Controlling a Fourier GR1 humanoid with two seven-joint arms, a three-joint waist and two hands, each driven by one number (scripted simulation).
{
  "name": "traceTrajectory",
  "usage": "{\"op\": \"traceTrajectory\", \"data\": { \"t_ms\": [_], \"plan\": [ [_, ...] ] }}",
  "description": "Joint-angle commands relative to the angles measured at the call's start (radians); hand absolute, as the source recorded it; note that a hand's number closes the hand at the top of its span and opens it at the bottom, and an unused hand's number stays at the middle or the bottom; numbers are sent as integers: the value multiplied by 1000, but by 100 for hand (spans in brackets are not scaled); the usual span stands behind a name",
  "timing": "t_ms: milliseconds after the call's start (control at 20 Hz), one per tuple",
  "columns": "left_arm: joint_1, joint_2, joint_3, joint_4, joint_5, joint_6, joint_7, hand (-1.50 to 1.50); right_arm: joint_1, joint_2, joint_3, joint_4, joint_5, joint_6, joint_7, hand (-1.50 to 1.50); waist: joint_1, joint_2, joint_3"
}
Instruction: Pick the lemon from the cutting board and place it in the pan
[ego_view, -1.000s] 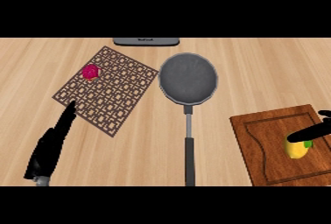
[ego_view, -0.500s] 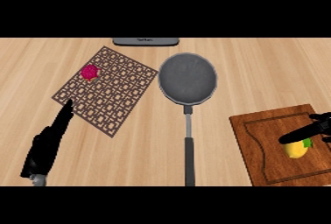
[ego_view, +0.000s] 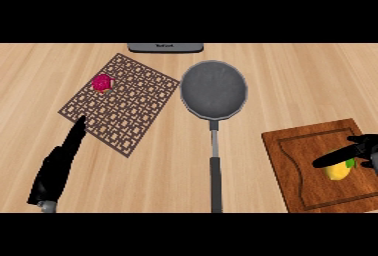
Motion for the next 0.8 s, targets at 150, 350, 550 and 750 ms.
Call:
{"op": "traceTrajectory", "data": {
  "t_ms": [150,350,550,750],
  "plan": [
    [-28,-10,44,47,-21,-32,-16,0,54,63,-63,12,71,-79,16,150,-7,0,1],
    [63,12,62,-83,12,-64,13,0,48,115,-82,-15,75,-99,42,150,-1,-2,1],
    [-4,-34,44,-36,-34,-47,37,0,52,131,-124,20,110,-103,-22,150,-5,0,1],
    [22,-32,25,-30,-50,-41,7,0,-22,18,4,-21,172,160,-246,150,29,5,3]
  ]
}}
